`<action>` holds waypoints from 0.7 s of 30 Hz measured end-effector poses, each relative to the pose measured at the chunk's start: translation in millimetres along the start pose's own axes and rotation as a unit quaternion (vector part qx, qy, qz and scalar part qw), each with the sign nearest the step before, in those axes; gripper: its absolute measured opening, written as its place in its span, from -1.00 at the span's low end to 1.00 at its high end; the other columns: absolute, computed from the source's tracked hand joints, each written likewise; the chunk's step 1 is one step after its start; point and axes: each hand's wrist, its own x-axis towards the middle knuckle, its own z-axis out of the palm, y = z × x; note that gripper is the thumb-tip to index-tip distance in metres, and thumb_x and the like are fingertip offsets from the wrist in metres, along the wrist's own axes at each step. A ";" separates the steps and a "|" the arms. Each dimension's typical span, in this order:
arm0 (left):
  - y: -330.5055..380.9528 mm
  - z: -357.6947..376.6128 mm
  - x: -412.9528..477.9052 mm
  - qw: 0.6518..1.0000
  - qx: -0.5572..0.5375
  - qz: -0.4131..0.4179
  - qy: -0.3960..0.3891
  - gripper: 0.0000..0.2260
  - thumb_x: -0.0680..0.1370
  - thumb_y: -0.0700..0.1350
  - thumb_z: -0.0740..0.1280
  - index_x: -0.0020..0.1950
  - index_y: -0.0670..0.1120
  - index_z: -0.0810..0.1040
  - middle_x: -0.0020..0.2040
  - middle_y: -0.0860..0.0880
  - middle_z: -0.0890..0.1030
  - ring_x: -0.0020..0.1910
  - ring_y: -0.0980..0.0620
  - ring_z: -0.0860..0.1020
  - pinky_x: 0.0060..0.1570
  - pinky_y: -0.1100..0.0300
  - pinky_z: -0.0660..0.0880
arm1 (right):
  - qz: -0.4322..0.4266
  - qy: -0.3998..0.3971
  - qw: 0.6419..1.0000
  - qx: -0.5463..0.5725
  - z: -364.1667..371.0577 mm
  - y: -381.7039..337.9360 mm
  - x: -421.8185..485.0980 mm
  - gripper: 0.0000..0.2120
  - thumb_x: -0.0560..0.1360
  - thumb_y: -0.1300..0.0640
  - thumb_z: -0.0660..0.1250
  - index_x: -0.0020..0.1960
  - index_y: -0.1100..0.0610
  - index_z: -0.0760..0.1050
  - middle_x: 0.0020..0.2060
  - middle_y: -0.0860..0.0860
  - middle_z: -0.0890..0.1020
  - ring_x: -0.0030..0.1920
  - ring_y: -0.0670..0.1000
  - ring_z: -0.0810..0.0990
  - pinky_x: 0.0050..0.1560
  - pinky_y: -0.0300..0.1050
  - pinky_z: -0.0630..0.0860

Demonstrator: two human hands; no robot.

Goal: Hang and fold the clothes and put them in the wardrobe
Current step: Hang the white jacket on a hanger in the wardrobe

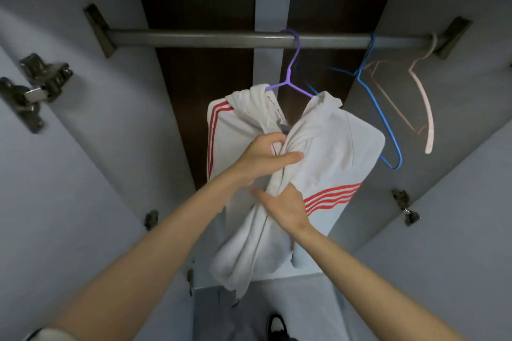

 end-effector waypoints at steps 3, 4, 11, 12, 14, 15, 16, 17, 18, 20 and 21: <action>10.5 -3.0 -6.1 1.000 -0.019 0.018 -0.009 -0.75 0.47 -0.16 0.45 0.12 -0.17 0.57 0.06 -0.07 0.62 0.09 -0.03 0.58 0.09 0.13 0.55 | 0.034 0.022 0.997 -0.070 -10.6 6.1 7.0 -0.80 0.49 0.07 0.30 -0.01 0.18 0.57 -0.17 0.08 0.61 -0.04 0.17 0.59 -0.23 -0.18 0.28; 11.4 -6.2 -7.8 0.999 -0.022 0.029 -0.010 -0.74 0.48 -0.16 0.44 0.16 -0.13 0.56 0.08 -0.03 0.62 0.10 0.02 0.58 0.09 0.16 0.56 | 0.027 0.009 0.998 -0.062 -18.6 8.7 6.9 -0.82 0.50 0.10 0.29 -0.01 0.19 0.58 -0.15 0.08 0.61 -0.03 0.16 0.59 -0.22 -0.18 0.29; -49.6 -13.2 -48.6 0.992 -0.096 0.020 0.083 -0.70 0.52 -0.23 0.38 0.14 0.10 0.44 0.01 0.00 0.61 0.00 0.04 0.59 0.02 0.16 0.50 | 0.068 -0.042 0.977 0.196 -80.8 -6.8 2.7 -0.81 0.49 0.23 0.37 0.09 0.26 0.58 -0.05 0.11 0.70 -0.02 0.06 0.68 0.01 -0.12 0.60; -67.8 -4.2 -59.5 0.996 -0.062 0.007 0.070 -0.70 0.50 -0.24 0.40 0.09 0.10 0.44 -0.02 0.03 0.59 -0.02 0.04 0.58 0.00 0.14 0.50 | 0.076 -0.063 0.967 0.233 -87.0 -11.7 2.0 -0.83 0.49 0.25 0.37 0.07 0.26 0.58 -0.04 0.12 0.70 -0.03 0.05 0.69 -0.03 -0.15 0.62; -94.9 20.1 -80.1 0.999 0.020 -0.040 -0.031 -0.68 0.45 -0.10 0.46 0.09 0.16 0.43 0.04 0.09 0.55 0.04 0.08 0.56 0.06 0.16 0.51 | 0.087 -0.093 0.950 0.286 -96.1 -21.3 -0.2 -0.83 0.49 0.28 0.36 0.07 0.25 0.58 -0.03 0.12 0.70 -0.02 0.05 0.69 -0.11 -0.18 0.62; -102.0 32.2 -87.1 0.995 0.039 -0.059 -0.074 -0.64 0.42 0.01 0.48 0.12 0.20 0.42 0.07 0.12 0.54 0.07 0.12 0.55 0.08 0.21 0.50 | 0.090 -0.097 0.944 0.303 -98.8 -25.0 -0.9 -0.82 0.49 0.29 0.36 0.09 0.26 0.57 -0.02 0.13 0.70 -0.02 0.06 0.69 -0.13 -0.18 0.62; -105.4 42.8 -91.8 0.992 0.040 -0.070 -0.093 -0.60 0.38 0.12 0.46 0.15 0.23 0.41 0.09 0.14 0.54 0.08 0.16 0.55 0.07 0.27 0.49 | 0.095 -0.096 0.940 0.314 -101.3 -28.1 -1.4 -0.79 0.48 0.28 0.37 0.11 0.27 0.56 -0.01 0.14 0.69 0.00 0.07 0.68 -0.11 -0.16 0.62; -106.3 51.8 -94.6 0.992 0.024 -0.081 -0.095 -0.56 0.35 0.21 0.44 0.17 0.27 0.39 0.10 0.14 0.53 0.08 0.19 0.55 0.04 0.33 0.48 | 0.101 -0.096 0.937 0.322 -103.8 -30.3 -1.9 -0.76 0.48 0.27 0.37 0.14 0.30 0.55 0.01 0.16 0.68 0.03 0.10 0.67 -0.05 -0.12 0.62; -105.7 60.0 -97.1 0.991 0.000 -0.092 -0.092 -0.53 0.33 0.27 0.41 0.19 0.32 0.35 0.12 0.13 0.52 0.07 0.21 0.55 0.02 0.36 0.48 | 0.107 -0.096 0.934 0.328 -107.0 -31.0 -2.6 -0.72 0.48 0.26 0.37 0.17 0.31 0.54 0.03 0.18 0.68 0.05 0.12 0.66 0.00 -0.08 0.62; -103.6 74.4 -103.4 0.990 -0.027 -0.103 -0.097 -0.49 0.33 0.37 0.36 0.22 0.43 0.27 0.20 0.13 0.48 0.09 0.23 0.54 0.07 0.32 0.49 | 0.116 -0.090 0.930 0.338 -114.9 -30.3 -4.2 -0.69 0.48 0.24 0.38 0.19 0.33 0.54 0.03 0.19 0.67 0.05 0.14 0.66 0.03 -0.05 0.61; -102.3 80.7 -108.6 0.988 -0.035 -0.103 -0.105 -0.48 0.33 0.42 0.33 0.23 0.47 0.23 0.23 0.15 0.46 0.12 0.25 0.53 0.12 0.28 0.48 | 0.119 -0.087 0.928 0.342 -119.0 -29.4 -4.9 -0.68 0.47 0.23 0.39 0.19 0.33 0.53 0.01 0.19 0.68 0.03 0.14 0.67 0.01 -0.06 0.61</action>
